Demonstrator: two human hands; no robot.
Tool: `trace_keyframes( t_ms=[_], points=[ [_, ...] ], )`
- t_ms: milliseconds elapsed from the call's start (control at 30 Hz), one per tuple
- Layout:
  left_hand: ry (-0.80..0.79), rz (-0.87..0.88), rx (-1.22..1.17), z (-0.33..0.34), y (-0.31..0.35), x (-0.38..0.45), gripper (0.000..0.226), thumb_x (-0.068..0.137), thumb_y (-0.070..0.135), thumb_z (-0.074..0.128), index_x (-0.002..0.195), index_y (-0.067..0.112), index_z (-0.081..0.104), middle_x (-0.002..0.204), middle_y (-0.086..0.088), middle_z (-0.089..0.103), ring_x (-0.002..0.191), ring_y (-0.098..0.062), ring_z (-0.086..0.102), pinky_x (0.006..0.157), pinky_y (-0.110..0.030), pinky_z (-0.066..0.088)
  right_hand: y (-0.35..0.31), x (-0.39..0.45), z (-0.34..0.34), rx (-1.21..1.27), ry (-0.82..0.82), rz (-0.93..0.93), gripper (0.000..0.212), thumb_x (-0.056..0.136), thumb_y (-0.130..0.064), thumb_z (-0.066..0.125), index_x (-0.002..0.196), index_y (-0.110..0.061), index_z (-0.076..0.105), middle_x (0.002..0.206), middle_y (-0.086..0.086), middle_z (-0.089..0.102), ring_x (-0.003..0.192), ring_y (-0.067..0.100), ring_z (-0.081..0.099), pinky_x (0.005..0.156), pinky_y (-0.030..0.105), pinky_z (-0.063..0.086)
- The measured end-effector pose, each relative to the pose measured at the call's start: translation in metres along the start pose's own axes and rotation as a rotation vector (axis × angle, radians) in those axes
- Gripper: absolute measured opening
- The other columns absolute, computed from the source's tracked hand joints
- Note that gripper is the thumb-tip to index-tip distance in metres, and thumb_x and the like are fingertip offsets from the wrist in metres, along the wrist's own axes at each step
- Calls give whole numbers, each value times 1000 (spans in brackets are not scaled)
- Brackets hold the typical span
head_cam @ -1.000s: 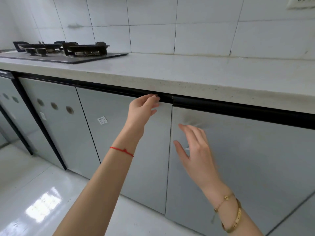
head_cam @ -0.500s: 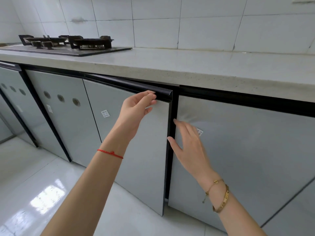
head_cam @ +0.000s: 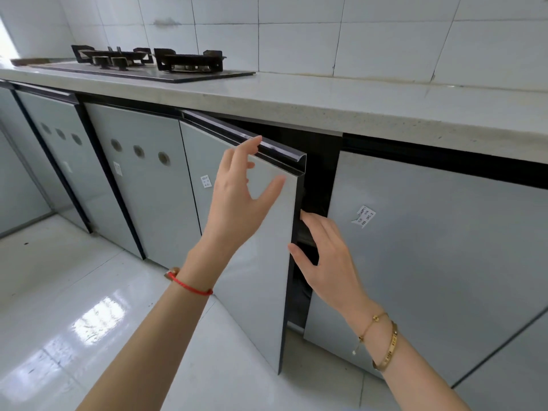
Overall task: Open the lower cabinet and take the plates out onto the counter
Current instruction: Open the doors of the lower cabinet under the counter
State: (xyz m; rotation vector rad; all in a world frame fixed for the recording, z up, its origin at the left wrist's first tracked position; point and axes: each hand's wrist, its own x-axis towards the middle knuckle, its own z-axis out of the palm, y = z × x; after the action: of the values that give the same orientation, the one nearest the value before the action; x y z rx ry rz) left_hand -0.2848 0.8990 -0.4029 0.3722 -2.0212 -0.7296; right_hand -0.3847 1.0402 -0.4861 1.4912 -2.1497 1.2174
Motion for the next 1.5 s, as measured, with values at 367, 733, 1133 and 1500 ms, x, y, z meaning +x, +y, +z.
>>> trace_keyframes(
  t_ms=[367, 733, 1133, 1500],
  points=[
    [89, 68, 134, -58, -3, -43, 63, 88, 37, 66, 144, 18, 42, 140, 1, 46, 128, -16, 44, 104, -41, 45, -51, -18, 37, 30, -24, -218, 54, 94, -47, 48, 138, -15, 49, 135, 0, 56, 131, 8, 45, 111, 29, 39],
    [267, 24, 194, -138, -24, -76, 52, 89, 33, 65, 136, 16, 53, 124, 4, 61, 114, -7, 57, 97, -27, 50, -107, -9, 84, 82, -198, -437, 60, 93, -36, 60, 145, -12, 40, 145, -3, 47, 138, 9, 36, 115, 29, 33],
    [490, -78, 252, -209, -65, -84, 32, 93, 18, 63, 124, 11, 62, 110, 2, 70, 97, -8, 67, 86, -19, 55, -170, 23, 163, 93, -340, -588, 72, 94, -44, 54, 152, -19, 21, 156, -7, 28, 145, 9, 22, 119, 25, 20],
    [501, -290, 123, -264, -105, -67, 38, 94, 11, 59, 131, 15, 59, 119, 2, 68, 107, -12, 67, 93, -39, 56, -219, 61, 232, 54, -394, -646, 81, 91, -42, 57, 153, -17, 12, 160, -4, 18, 148, 14, 13, 119, 28, 13]
  ],
)
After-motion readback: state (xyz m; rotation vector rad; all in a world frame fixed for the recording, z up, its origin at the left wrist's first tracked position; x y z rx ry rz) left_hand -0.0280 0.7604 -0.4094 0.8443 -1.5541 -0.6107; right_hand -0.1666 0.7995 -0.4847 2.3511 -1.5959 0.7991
